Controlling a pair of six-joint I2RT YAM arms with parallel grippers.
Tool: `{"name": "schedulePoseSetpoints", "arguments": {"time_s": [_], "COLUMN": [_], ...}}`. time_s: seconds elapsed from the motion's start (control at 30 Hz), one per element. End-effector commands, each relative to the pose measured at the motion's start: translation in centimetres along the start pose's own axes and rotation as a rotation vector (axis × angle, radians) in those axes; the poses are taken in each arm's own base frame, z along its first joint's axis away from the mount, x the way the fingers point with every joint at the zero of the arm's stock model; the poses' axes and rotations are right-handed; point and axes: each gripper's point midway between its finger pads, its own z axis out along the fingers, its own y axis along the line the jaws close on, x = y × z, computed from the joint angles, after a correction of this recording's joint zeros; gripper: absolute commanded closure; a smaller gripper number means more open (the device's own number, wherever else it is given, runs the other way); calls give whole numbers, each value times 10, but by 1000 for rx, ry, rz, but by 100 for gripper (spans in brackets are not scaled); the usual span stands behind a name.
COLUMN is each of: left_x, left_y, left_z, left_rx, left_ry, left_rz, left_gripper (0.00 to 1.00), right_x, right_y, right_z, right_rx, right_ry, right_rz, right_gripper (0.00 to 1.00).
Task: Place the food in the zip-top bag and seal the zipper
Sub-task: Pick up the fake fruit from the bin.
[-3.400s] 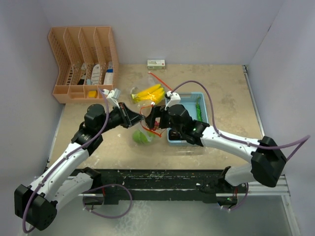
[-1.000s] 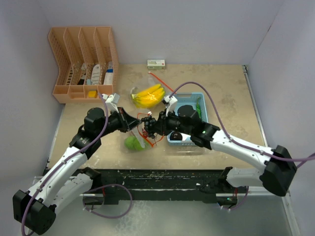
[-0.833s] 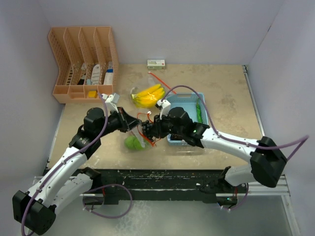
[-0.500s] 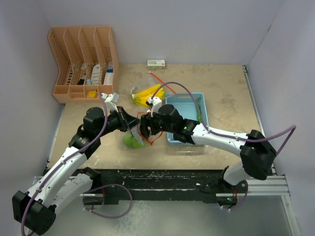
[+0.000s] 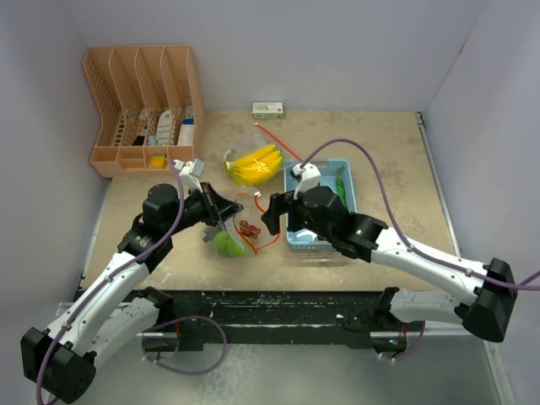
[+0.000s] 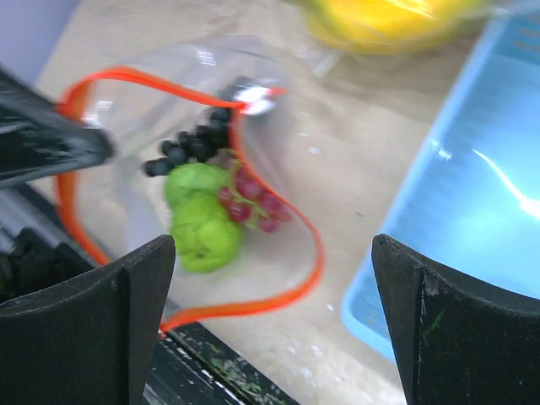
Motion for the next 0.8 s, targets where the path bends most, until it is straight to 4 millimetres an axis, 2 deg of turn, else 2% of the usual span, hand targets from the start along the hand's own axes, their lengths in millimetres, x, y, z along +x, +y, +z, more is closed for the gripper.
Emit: {"name": "schedulePoseSetpoints", "arguments": {"time_s": [0.0, 0.13, 0.3, 0.43, 0.6, 0.77], "left_x": [-23, -23, -23, -24, -24, -21], "left_y": [-26, -27, -29, -30, -30, -27], "left_z": [-5, -5, -7, -10, -10, -8], "left_rx": [80, 83, 87, 85, 82, 76], "left_ry": [-69, -68, -64, -71, -70, -63], "left_rz": [62, 61, 61, 65, 66, 62], "left_gripper": [100, 100, 100, 100, 100, 100], "right_x": [36, 65, 85, 96, 114, 112], "right_y": [-88, -131, -161, -173, -178, -194], "right_z": [-37, -47, -42, -35, -13, 2], "right_rx": [448, 614, 684, 725, 707, 739], "right_ry": [96, 212, 266, 305, 346, 338], "right_rz": [64, 114, 153, 139, 115, 106], "right_gripper": [1, 0, 0, 1, 1, 1]}}
